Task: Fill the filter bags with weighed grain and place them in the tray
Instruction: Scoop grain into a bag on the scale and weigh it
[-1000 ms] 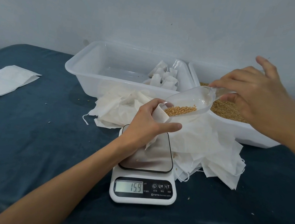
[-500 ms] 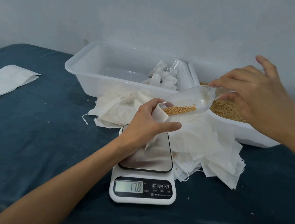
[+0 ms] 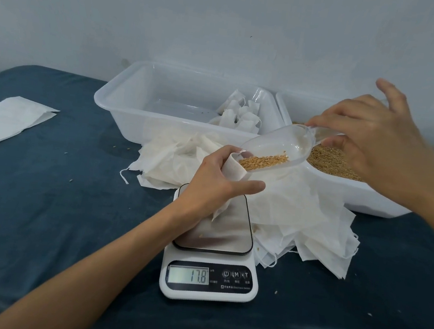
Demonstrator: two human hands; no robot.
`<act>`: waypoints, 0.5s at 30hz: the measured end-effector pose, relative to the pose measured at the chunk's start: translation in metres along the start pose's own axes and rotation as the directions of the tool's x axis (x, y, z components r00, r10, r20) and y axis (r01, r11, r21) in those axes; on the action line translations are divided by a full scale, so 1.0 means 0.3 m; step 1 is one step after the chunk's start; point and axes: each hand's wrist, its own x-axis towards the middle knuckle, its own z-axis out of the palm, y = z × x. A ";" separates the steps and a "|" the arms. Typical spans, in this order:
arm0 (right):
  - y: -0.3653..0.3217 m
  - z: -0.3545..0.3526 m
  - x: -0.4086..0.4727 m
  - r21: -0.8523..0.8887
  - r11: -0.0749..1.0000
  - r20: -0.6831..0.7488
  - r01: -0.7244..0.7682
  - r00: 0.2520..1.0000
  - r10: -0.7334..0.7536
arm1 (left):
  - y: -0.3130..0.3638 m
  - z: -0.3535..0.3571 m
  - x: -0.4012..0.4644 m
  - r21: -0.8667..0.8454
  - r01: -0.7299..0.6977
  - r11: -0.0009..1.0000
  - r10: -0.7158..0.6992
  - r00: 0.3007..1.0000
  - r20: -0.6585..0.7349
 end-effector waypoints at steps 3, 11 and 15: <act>0.001 0.002 0.000 -0.007 1.000 -0.003 0.003 1.000 -0.003 | 0.002 -0.001 -0.002 -0.007 0.002 1.000 -0.002 1.000 0.002; 0.001 0.001 -0.005 -0.014 1.000 0.004 -0.003 1.000 0.003 | 0.006 0.000 -0.002 -0.008 -0.007 1.000 0.007 1.000 -0.004; 0.000 -0.001 -0.004 -0.012 1.000 -0.003 -0.005 1.000 0.005 | 0.007 -0.002 -0.003 -0.005 -0.010 1.000 0.010 1.000 -0.003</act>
